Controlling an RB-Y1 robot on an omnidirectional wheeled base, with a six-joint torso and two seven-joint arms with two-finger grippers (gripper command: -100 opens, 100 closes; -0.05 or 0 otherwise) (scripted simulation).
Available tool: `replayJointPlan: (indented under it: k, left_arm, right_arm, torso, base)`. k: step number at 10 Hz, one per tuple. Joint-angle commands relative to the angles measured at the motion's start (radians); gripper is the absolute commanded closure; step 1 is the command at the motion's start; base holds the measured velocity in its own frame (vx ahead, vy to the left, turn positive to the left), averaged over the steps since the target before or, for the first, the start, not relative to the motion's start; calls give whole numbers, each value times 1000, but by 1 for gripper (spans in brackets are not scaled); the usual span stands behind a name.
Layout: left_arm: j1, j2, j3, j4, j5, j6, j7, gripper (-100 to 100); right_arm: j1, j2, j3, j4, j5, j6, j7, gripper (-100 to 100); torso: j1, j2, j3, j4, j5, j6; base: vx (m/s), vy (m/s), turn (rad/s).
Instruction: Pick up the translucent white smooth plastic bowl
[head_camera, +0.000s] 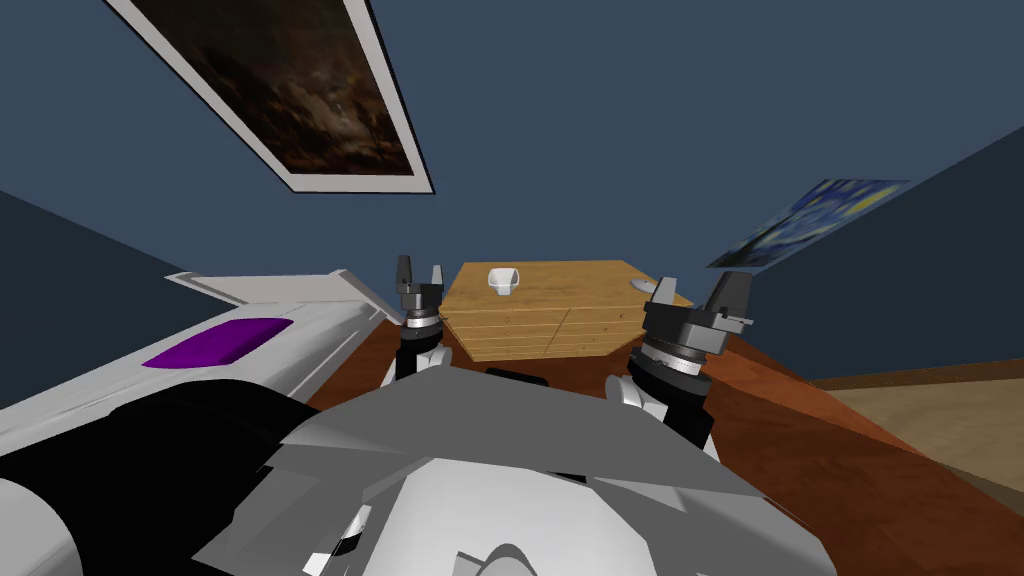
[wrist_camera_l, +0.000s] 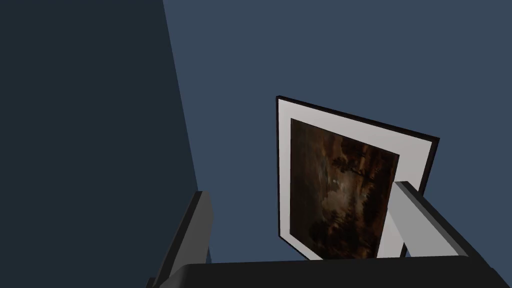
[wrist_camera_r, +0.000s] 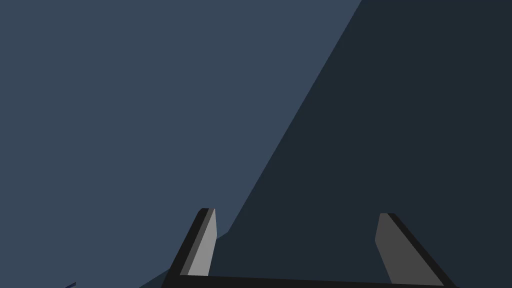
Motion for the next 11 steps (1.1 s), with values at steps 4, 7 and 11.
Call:
replayJointPlan:
  k: [4, 7, 11]
  left_arm:
    - [-21, 128, 13, 3, 45, 91, 22, -100]
    - [-38, 185, 23, 3, 82, 163, 40, -100]
    - [-57, 240, 34, 1, 127, 253, 62, -100]
  right_arm:
    - [0, 0, 0, 0, 0, 0, 0, 0]
    - [0, 0, 0, 0, 0, 0, 0, 0]
    - [0, 0, 0, 0, 0, 0, 0, 0]
  torso:
    - [-2, 0, 0, 0, 0, 0]
    - [-3, 0, 0, 0, -1, 0]
    - [-4, 0, 0, 0, -1, 0]
  base:
    - [-2, -33, -11]
    - [-4, -55, -10]
    - [-7, -54, -8]
